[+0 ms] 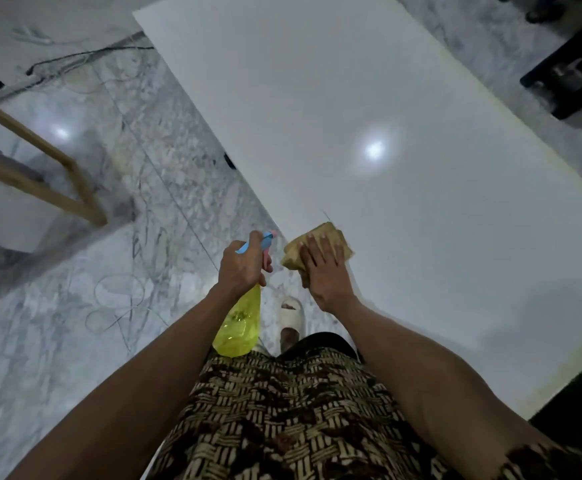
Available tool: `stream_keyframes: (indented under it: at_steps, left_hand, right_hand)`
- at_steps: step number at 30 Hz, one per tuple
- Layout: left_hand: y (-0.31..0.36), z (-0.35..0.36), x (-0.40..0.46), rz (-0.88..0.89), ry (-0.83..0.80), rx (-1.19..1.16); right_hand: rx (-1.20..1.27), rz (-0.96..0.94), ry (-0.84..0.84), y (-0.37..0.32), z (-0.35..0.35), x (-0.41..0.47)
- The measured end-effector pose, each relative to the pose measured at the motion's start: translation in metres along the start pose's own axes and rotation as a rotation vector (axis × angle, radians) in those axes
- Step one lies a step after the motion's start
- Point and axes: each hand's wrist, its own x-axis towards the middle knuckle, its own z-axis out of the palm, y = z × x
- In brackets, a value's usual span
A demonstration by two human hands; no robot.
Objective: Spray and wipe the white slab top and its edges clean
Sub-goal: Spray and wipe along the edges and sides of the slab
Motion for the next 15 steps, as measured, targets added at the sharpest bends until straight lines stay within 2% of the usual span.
stream_keyframes:
  at_steps: [9, 15]
  left_hand:
    - [-0.055, 0.040, -0.087, 0.102, -0.111, 0.115]
    - [-0.098, 0.062, -0.150, 0.107, -0.138, 0.089]
  right_hand:
    - [-0.052, 0.094, 0.026, 0.017, 0.013, -0.136]
    - [-0.024, 0.146, 0.064, 0.033, 0.027, -0.218]
